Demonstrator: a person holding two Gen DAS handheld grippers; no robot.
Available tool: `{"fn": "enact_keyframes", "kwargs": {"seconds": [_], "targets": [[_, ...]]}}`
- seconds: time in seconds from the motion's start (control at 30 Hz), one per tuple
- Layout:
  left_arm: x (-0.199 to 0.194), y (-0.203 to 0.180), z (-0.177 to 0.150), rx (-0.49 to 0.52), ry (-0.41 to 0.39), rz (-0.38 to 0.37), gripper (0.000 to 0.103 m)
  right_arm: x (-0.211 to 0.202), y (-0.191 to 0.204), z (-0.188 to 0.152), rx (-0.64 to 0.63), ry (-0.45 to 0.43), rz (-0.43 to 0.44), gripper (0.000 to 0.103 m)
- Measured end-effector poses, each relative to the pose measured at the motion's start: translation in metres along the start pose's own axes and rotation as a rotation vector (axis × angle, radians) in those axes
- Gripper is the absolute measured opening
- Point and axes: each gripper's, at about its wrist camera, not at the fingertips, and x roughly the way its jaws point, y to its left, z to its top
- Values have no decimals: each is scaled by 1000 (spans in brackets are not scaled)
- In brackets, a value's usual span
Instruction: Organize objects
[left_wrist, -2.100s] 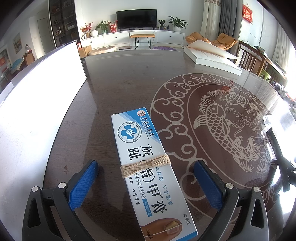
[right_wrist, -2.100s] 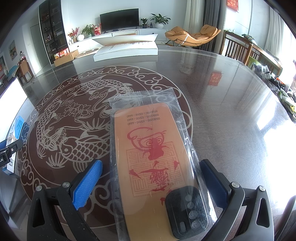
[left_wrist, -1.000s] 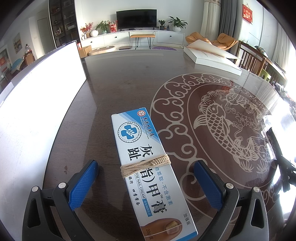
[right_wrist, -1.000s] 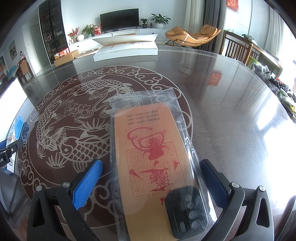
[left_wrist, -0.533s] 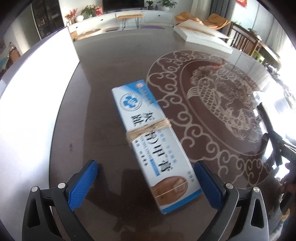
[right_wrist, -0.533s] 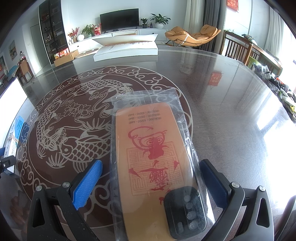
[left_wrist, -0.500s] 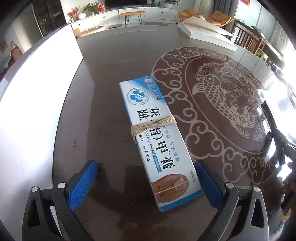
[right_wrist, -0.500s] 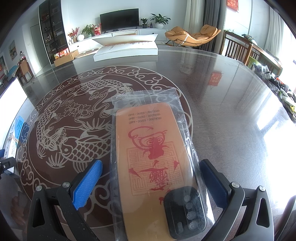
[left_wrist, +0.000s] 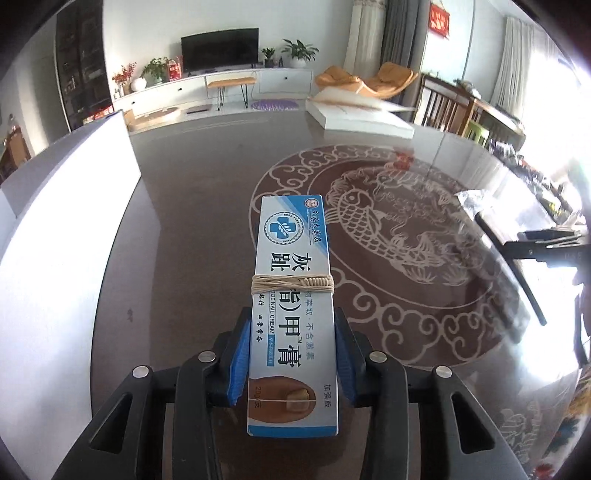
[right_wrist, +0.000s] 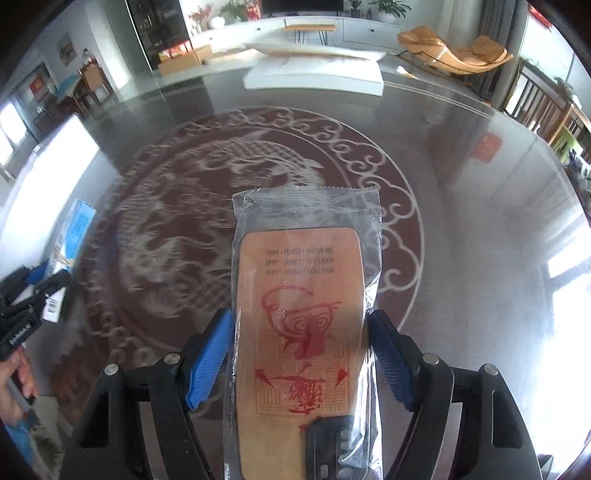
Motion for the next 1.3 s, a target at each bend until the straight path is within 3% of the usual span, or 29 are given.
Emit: {"fn": "enact_keyframes", "kwargs": {"seconds": [0.17, 0.3, 0.43, 0.5, 0.63, 0.77, 0.8, 0.83, 0.9, 1.0, 1.13, 1.2, 1.3], "targets": [[-76, 15, -12, -122, -152, -95, 40, -53, 57, 4, -59, -100, 97, 75], [-147, 49, -13, -193, -255, -134, 40, -102, 131, 24, -130, -192, 245, 75], [-205, 104, -20, -219, -299, -19, 40, -130, 229, 49, -184, -234, 455, 75], [-222, 138, -29, -228, -295, 90, 40, -133, 282, 57, -206, -231, 555, 75], [-231, 207, -60, -306, -208, 254, 41, -124, 385, 59, -271, -215, 680, 75], [-218, 249, -93, -382, -83, 370, 44, -91, 461, 38, -376, -180, 695, 76], [-216, 254, -101, -396, -60, 392, 57, -80, 475, 32, -409, -155, 664, 77], [-216, 257, -107, -403, -43, 408, 78, -69, 484, 27, -426, -132, 629, 77], [-216, 255, -113, -395, -50, 422, 95, -56, 488, 17, -433, -104, 589, 77], [-232, 248, -115, -363, -94, 474, 102, -57, 475, 12, -427, -127, 567, 84], [-239, 235, -110, -346, -123, 702, 102, -77, 443, 20, -429, -206, 512, 97], [-253, 227, -117, -379, -171, 681, 102, -82, 430, 30, -446, -224, 468, 100], [-258, 218, -120, -508, -183, 636, 102, -83, 427, 32, -489, -190, 396, 101]]}}
